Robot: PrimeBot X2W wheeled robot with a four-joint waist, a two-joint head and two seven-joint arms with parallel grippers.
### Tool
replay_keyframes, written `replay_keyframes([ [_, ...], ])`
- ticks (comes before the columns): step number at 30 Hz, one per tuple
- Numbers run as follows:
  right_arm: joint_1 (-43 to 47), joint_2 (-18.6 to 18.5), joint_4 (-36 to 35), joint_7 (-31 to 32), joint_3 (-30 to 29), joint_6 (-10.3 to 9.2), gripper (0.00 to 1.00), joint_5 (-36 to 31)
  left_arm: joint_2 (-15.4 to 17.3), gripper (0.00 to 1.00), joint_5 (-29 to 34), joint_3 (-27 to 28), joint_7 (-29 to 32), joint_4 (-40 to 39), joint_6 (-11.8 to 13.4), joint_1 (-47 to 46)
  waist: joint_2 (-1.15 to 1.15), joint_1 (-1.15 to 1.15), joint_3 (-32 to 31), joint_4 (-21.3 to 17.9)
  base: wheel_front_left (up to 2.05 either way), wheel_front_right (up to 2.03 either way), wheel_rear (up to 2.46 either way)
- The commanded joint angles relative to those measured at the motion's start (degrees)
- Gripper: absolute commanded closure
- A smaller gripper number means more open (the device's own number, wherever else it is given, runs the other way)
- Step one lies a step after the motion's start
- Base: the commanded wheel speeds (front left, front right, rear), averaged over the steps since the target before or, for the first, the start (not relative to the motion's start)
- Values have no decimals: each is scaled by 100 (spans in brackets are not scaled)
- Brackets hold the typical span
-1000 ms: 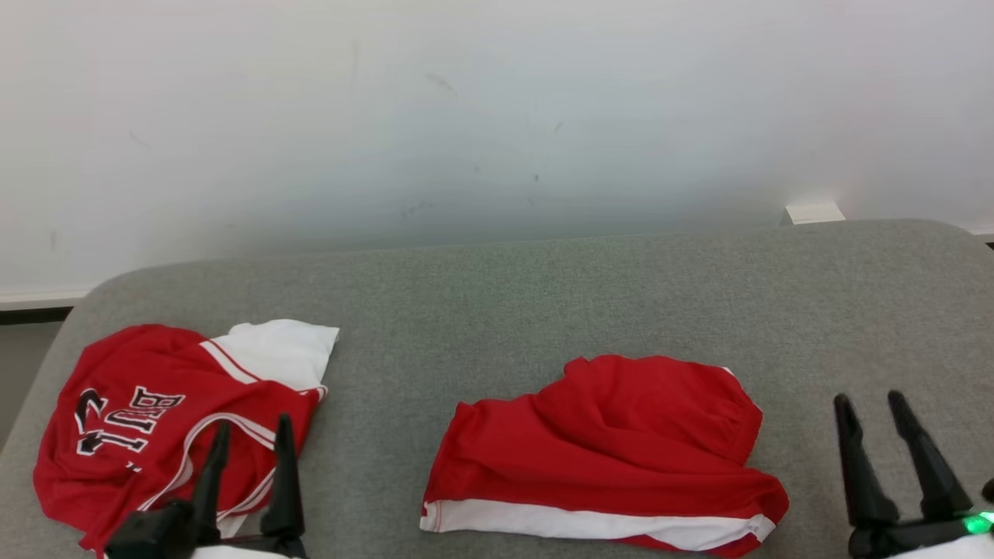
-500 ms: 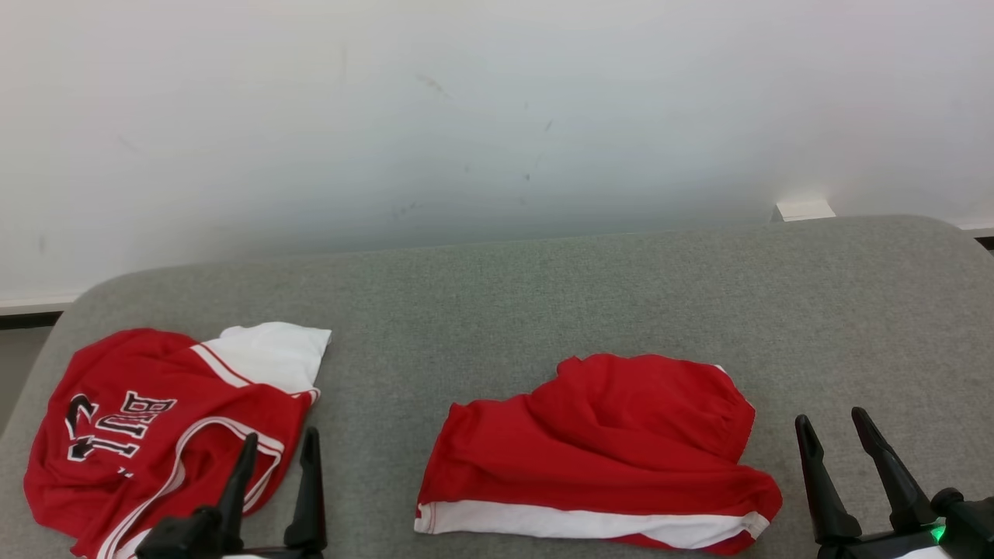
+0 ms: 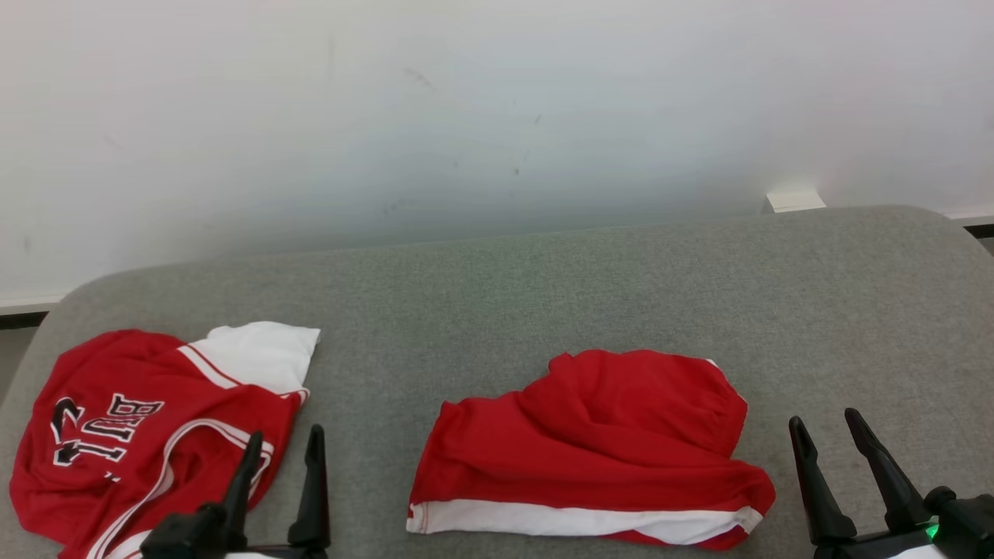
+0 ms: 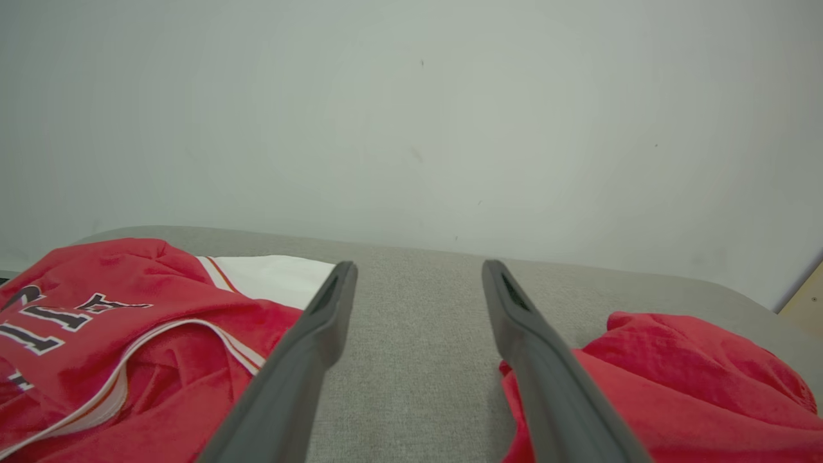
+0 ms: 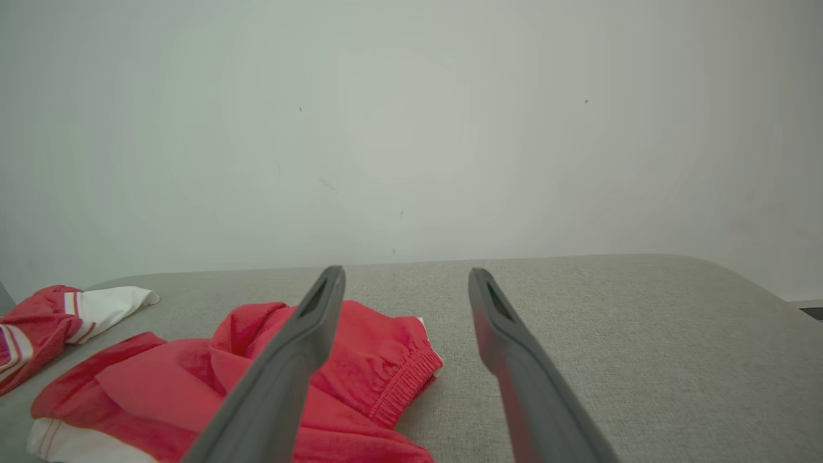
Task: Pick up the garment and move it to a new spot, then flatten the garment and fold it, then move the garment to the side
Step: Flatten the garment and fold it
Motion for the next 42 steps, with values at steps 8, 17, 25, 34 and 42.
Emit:
replay_keyframes([
  [8, 175, -255, 584, 102, 146, -10, 0, 181, 72, 0, -96, -485, 31, 590, -239, 24, 0, 0, 62, -19, 0, 0, 0],
  [17, -14, -309, 1343, 515, 976, -11, 0, 930, 312, 0, -351, -1323, 691, 917, -401, -222, 0, 0, 336, -46, 0, 0, 0],
  [25, -690, -248, 1985, 434, 1799, -10, 0, 1660, 519, 0, -518, -1668, 1039, 1299, -402, -615, 0, 0, 585, -138, 0, 0, 0],
  [34, -1127, -364, 2371, 174, 2605, -11, 84, 2277, 610, 62, -659, -1908, 1136, 1611, -396, -926, 0, 0, 671, -107, 0, 0, 0],
  [42, -1210, -603, 2239, -8, 2806, -10, 100, 2512, 718, 100, -828, -1945, 1038, 1284, -387, -723, 0, 0, 613, -93, 0, 0, 0],
])
